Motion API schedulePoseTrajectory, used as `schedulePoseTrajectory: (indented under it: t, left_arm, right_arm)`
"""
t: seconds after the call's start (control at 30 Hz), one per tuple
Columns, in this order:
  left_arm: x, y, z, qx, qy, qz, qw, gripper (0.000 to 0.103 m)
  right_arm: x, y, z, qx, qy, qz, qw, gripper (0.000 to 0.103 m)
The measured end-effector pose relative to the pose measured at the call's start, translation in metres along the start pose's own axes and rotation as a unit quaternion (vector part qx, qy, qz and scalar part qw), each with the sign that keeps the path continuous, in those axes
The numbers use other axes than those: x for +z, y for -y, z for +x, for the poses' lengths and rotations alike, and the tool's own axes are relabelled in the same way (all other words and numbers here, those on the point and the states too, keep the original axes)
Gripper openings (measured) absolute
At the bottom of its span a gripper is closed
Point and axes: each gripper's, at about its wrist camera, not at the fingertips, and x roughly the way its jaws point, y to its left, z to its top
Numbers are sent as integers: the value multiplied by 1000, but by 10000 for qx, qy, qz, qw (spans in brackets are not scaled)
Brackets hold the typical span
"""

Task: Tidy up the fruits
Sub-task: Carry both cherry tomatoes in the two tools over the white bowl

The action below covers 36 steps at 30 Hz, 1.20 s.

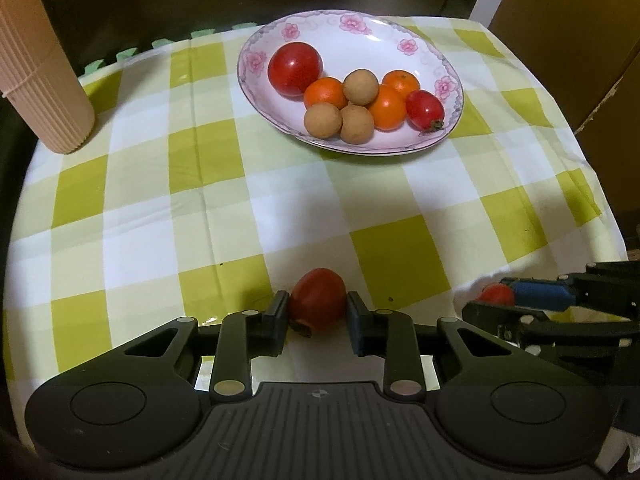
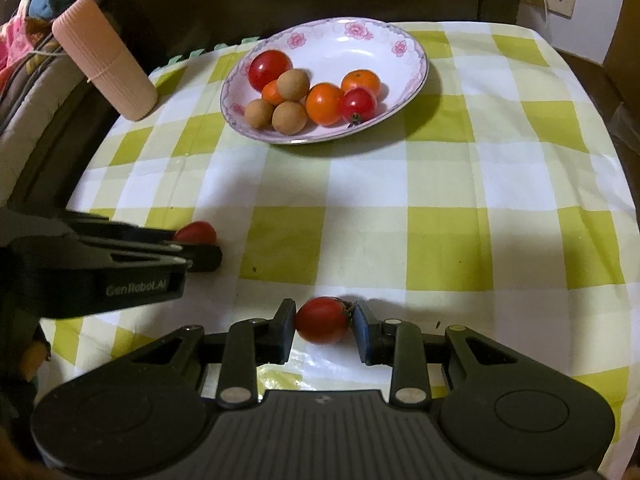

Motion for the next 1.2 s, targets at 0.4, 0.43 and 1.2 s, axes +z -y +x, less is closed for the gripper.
schedulePoseTrajectory:
  t: [0.4, 0.43, 1.2]
  left_arm:
    - [4, 3, -14, -140, 209, -31, 9997, 37]
    - [5, 3, -14, -142, 222, -34, 9996, 37]
    - [26, 9, -20, -194, 519, -90, 9984, 37]
  right_arm:
    - [10, 2, -7, 30, 212, 149, 9997, 30]
    - [11, 2, -7, 28, 229, 161, 9996, 30]
    - [40, 1, -13, 106, 576, 325, 9978, 30]
